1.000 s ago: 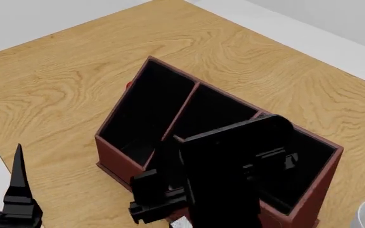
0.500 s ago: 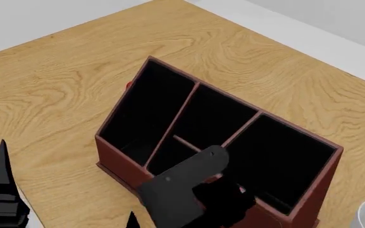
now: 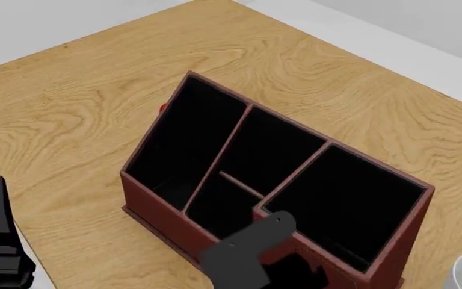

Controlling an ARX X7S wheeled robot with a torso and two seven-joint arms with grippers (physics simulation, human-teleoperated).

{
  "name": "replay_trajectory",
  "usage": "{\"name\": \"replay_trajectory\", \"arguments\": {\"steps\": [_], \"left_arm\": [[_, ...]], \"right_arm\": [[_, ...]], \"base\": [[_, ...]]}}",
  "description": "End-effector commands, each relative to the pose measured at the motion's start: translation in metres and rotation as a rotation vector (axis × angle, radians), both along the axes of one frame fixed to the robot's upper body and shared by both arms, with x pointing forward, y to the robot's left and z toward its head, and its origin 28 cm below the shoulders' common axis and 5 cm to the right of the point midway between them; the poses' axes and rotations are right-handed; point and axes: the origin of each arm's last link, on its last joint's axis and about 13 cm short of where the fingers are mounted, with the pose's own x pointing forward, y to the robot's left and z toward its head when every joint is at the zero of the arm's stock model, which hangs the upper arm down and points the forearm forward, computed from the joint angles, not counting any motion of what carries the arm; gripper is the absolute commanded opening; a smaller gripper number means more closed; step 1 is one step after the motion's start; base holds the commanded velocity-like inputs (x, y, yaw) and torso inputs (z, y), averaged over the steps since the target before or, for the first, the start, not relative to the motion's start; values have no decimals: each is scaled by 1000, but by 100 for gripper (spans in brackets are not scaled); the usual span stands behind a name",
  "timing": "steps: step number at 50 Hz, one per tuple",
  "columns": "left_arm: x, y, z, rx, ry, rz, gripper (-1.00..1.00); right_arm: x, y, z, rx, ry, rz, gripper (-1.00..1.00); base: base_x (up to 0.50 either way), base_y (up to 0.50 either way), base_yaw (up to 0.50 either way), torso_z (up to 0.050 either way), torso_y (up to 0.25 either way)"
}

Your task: Pick up the book and place it in the right compartment of the caddy.

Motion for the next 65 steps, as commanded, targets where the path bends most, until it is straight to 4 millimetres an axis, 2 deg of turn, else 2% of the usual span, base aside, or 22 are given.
{"name": "replay_trajectory", "arguments": {"steps": [1,11,25,45,65], "left_arm": [[1,0,-2,1,2,0,100],[1,1,-2,-2,3,2,100],[1,1,-3,-2,6,2,100],[1,1,-2,0,4,3,100],[2,1,-4,3,4,0,100]], "right_arm": [[10,-6,-17,-3,51,-26,100],[25,-9,-31,-17,93,-49,100],[31,-7,-42,-33,137,-43,100],[32,-6,-62,-38,192,-33,100],[33,-9,-74,-53,229,-44,100]], "base": [[0,0,0,0,0],[0,0,0,0,0],[0,0,0,0,0],[0,0,0,0,0],[0,0,0,0,0]]}}
